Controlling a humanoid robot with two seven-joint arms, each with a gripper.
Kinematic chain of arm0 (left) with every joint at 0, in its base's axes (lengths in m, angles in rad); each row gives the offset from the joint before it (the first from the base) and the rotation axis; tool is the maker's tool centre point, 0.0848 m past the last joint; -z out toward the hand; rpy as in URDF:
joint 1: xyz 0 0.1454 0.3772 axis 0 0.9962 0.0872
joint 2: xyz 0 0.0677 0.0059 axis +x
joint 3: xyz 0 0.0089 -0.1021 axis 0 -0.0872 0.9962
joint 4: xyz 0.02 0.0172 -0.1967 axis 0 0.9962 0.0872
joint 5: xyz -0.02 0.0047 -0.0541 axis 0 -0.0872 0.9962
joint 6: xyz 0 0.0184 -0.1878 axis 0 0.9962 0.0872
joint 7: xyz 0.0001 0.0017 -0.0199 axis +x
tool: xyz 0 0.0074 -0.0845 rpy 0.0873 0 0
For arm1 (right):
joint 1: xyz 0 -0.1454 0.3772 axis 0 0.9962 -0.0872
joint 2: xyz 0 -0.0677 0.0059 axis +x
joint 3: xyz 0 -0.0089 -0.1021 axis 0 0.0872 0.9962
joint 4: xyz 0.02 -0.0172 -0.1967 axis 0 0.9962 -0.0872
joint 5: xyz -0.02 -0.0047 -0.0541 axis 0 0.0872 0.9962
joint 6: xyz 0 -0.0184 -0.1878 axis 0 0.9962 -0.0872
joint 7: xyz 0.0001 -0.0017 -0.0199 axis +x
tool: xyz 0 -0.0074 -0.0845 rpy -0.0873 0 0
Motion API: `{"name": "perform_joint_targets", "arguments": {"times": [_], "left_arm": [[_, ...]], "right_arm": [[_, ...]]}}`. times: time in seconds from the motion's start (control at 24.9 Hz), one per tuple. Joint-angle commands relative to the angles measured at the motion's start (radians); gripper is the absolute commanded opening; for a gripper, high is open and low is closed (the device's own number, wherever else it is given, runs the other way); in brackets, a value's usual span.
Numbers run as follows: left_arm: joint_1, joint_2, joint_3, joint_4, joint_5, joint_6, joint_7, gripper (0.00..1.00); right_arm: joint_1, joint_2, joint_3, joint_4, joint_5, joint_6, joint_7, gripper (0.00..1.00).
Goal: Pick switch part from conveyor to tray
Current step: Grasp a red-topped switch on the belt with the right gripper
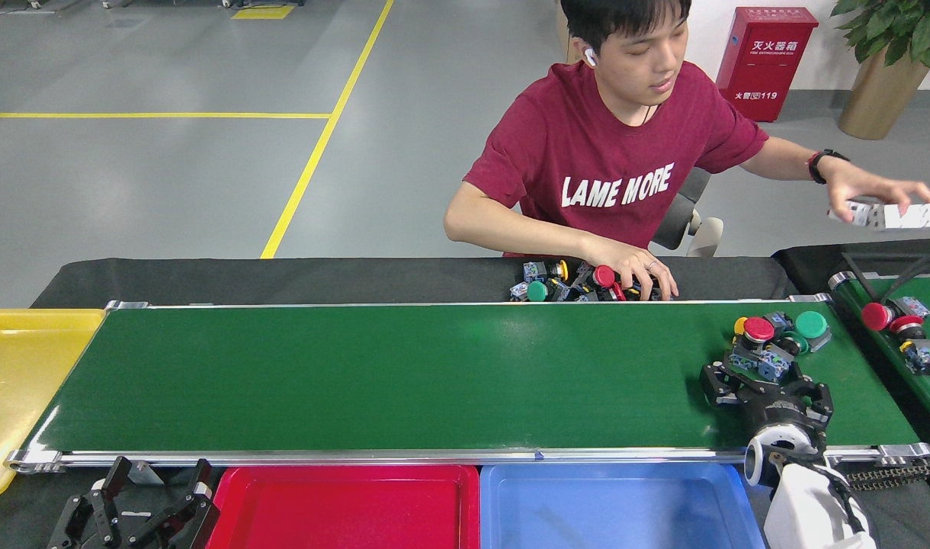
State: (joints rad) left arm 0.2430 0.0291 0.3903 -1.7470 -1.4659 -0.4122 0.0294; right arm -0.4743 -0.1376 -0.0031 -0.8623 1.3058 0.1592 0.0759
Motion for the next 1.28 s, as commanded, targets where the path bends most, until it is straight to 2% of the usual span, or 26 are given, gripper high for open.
{"name": "perform_joint_targets", "arguments": {"times": [0.0,0.12,0.2,0.24,0.36,0.52,0.68,0.76,0.8,0.88,1.0,1.16,1.24], "left_arm": [[-0.013,0.012,0.001,-0.009,-0.002,0.003,0.003,1.0],[-0.016,0.012,-0.007,-0.008,-0.002,0.003,0.003,1.0],[-0.013,0.012,-0.007,-0.008,-0.002,0.003,0.003,1.0],[-0.016,0.012,-0.007,-0.008,-0.002,0.003,0.003,1.0],[-0.013,0.012,-0.007,-0.008,-0.002,0.003,0.003,1.0],[-0.007,0.012,-0.007,-0.009,-0.001,0.003,0.003,1.0],[-0.004,0.012,-0.007,-0.008,-0.001,0.003,0.003,1.0],[-0.004,0.012,-0.007,-0.008,-0.001,0.003,0.003,1.0],[-0.005,0.012,-0.007,-0.008,-0.001,0.003,0.003,1.0],[-0.004,0.012,-0.007,-0.008,-0.001,0.003,0.003,1.0],[-0.004,0.012,-0.007,-0.008,-0.001,0.003,0.003,1.0],[-0.005,0.012,-0.007,-0.008,-0.001,0.003,0.003,1.0],[-0.007,0.012,-0.007,-0.008,-0.001,0.003,0.003,1.0]], "right_arm": [[-0.023,0.001,0.014,0.002,0.0,-0.004,-0.005,0.84],[-0.017,-0.017,0.069,0.006,-0.036,-0.065,-0.002,0.4],[-0.015,-0.02,0.077,-0.003,-0.089,-0.144,-0.002,0.25],[-0.015,-0.022,0.077,-0.009,-0.111,-0.168,-0.002,0.22],[-0.014,-0.022,0.077,-0.058,-0.118,-0.184,-0.004,0.21],[0.052,-0.04,0.072,-0.222,-0.134,-0.228,0.001,0.21],[0.21,-0.036,0.077,-0.501,-0.143,-0.378,0.008,0.24],[0.267,-0.028,0.087,-0.593,-0.14,-0.431,0.008,0.26],[0.293,0.001,0.133,-0.629,-0.137,-0.446,0.01,0.26],[0.309,0.03,0.232,-0.679,-0.134,-0.451,0.016,0.26],[0.358,0.032,0.331,-0.747,-0.131,-0.452,0.018,0.28],[0.378,0.046,0.505,-0.756,-0.106,-0.448,0.018,0.3],[0.396,0.05,0.546,-0.753,-0.099,-0.444,0.019,0.41]]}}
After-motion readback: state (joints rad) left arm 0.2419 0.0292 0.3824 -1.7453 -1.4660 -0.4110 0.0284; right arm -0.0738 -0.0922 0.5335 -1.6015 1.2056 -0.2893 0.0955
